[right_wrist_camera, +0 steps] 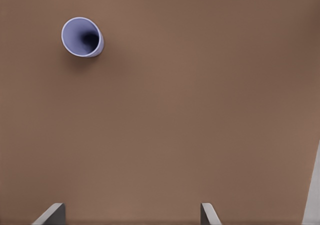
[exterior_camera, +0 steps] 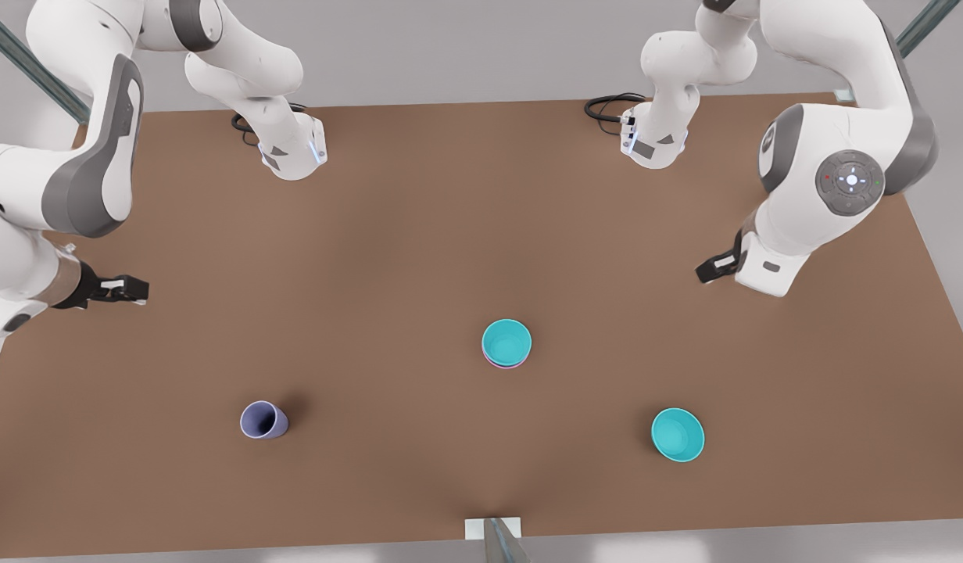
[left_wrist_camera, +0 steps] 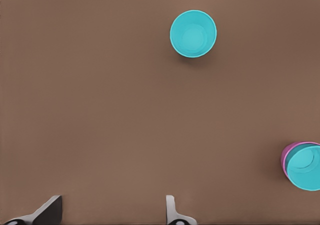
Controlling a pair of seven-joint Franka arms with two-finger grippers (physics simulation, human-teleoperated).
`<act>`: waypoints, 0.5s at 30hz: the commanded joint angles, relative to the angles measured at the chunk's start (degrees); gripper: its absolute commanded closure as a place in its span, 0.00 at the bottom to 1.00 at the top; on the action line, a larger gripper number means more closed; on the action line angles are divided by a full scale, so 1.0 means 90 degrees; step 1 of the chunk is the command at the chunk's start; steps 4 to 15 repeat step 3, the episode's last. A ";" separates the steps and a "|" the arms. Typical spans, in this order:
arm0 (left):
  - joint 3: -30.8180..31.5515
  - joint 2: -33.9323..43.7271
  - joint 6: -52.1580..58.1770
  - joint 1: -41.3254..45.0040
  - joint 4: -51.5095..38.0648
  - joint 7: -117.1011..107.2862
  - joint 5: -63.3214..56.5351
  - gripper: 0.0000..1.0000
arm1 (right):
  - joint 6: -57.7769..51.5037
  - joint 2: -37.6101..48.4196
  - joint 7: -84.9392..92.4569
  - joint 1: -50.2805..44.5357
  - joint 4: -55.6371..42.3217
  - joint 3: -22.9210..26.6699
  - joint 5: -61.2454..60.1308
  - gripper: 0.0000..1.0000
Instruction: Stack the blue bowl on the pink bowl
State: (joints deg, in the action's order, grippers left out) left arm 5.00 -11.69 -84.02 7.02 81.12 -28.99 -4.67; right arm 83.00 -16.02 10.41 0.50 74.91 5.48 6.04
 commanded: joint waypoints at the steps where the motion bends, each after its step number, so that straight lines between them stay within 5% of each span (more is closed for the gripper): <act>1: 0.0001 0.0029 0.0106 0.0001 0.0049 0.2723 0.0060 0.00 | -0.0003 -0.0007 0.0035 0.0003 -0.0003 0.0006 -0.0006 0.00; 15: 0.0001 0.0019 0.0331 -0.0018 0.0049 0.2723 0.0207 0.00 | -0.0003 -0.0007 0.0035 0.0003 -0.0003 0.0006 -0.0007 0.00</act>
